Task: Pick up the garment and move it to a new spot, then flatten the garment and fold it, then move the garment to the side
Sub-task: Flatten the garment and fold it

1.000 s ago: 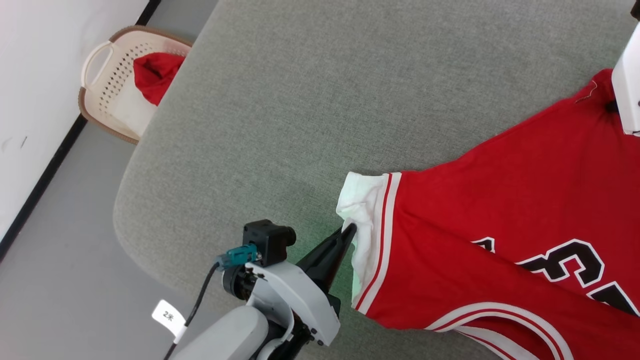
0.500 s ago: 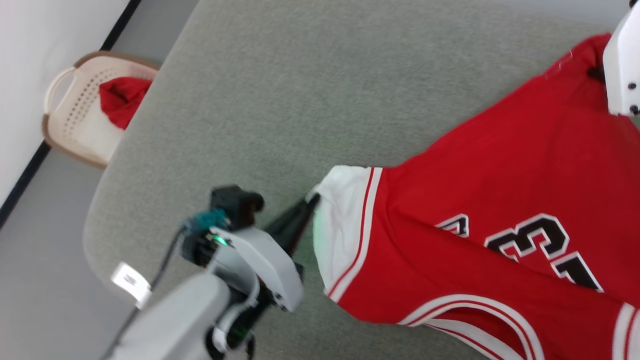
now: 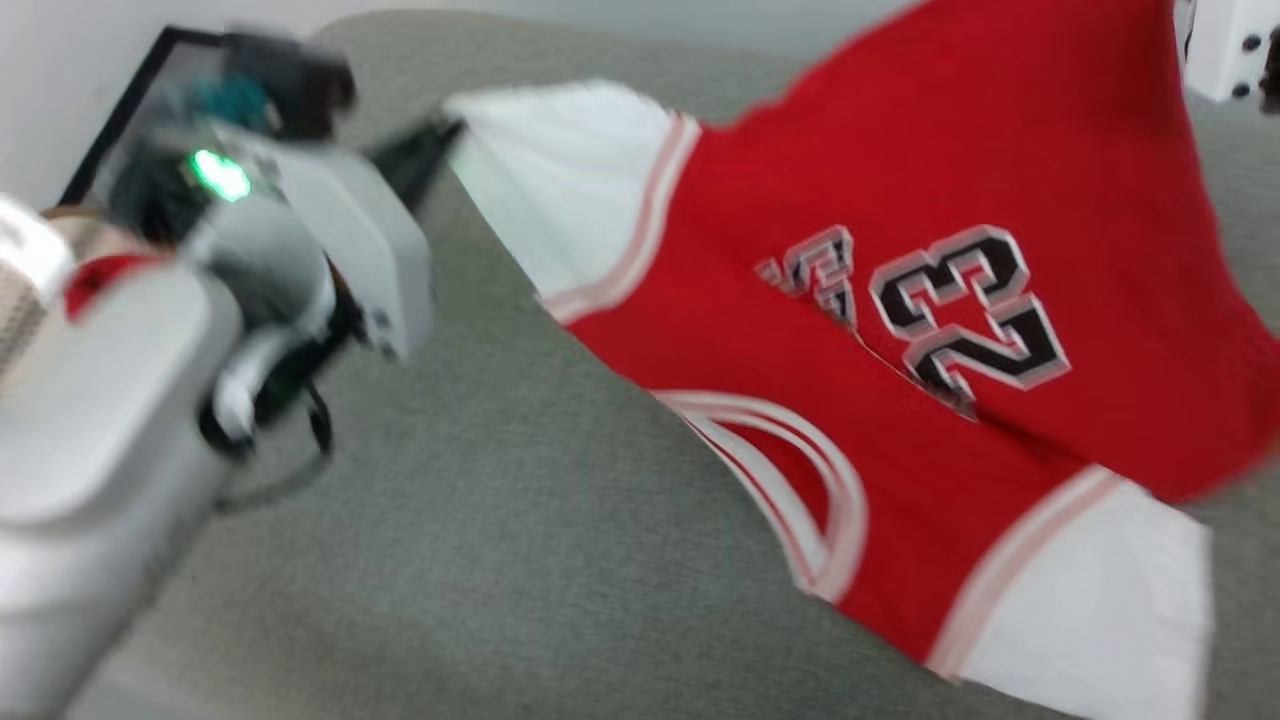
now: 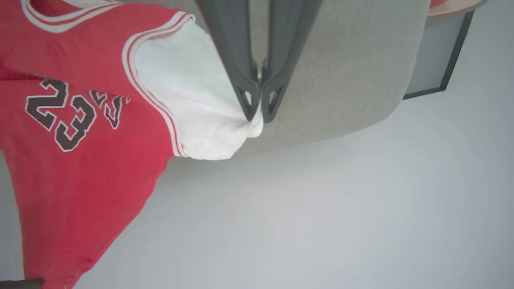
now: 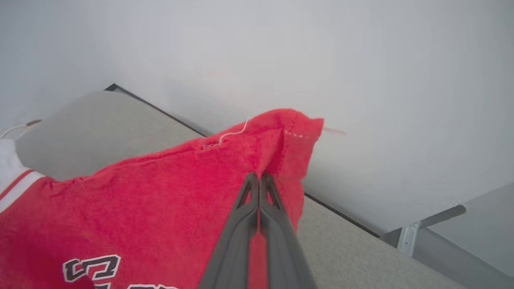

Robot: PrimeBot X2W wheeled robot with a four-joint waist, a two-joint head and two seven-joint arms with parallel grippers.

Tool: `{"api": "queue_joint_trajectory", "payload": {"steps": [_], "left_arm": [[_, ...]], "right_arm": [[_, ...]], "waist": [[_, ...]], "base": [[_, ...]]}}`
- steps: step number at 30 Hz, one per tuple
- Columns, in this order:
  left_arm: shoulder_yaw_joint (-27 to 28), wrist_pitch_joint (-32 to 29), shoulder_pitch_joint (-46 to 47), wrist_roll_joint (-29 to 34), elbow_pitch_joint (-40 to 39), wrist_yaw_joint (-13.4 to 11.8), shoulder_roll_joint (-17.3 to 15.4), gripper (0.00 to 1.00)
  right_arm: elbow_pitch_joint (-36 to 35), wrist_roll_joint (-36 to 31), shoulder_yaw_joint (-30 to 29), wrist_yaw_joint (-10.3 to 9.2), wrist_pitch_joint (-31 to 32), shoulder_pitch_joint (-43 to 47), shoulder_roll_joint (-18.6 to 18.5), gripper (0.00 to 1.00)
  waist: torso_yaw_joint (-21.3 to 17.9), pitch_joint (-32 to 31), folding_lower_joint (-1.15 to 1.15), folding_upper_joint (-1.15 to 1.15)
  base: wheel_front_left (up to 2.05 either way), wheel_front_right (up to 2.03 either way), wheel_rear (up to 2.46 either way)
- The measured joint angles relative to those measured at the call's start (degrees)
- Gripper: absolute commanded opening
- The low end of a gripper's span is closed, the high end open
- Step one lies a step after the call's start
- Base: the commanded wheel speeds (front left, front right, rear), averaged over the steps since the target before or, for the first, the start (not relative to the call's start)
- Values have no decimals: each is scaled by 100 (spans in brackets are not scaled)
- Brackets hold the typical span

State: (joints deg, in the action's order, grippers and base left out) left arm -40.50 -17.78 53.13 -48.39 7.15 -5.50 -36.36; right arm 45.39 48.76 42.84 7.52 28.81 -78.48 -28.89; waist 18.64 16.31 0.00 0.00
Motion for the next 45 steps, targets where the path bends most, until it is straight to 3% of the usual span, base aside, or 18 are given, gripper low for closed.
{"api": "queue_joint_trajectory", "payload": {"steps": [11,20,26,35,45], "left_arm": [[-141,-401,2399,705,2100,655,241,0],[-37,409,3870,1116,3976,639,764,0],[19,1088,4660,1318,4846,590,947,0],[215,2006,5729,1311,5688,655,1143,0],[354,2754,6859,1317,6035,699,1169,0]], "right_arm": [[943,-345,-439,-1,-1388,-731,632,0],[1619,-701,-567,0,-2163,-1309,1188,0],[1913,-801,-638,0,-2639,-1613,1443,0],[2240,-957,-728,0,-3196,-2166,1573,0],[2248,-1078,-816,0,-4009,-2784,1574,0]], "waist": [[-757,-271,0,0],[-1300,-352,0,0],[-1576,-301,0,0],[-1757,174,0,0],[-1887,1116,0,0]], "base": [[0,0,0],[0,0,0],[0,0,0],[0,0,0],[0,0,0]]}}
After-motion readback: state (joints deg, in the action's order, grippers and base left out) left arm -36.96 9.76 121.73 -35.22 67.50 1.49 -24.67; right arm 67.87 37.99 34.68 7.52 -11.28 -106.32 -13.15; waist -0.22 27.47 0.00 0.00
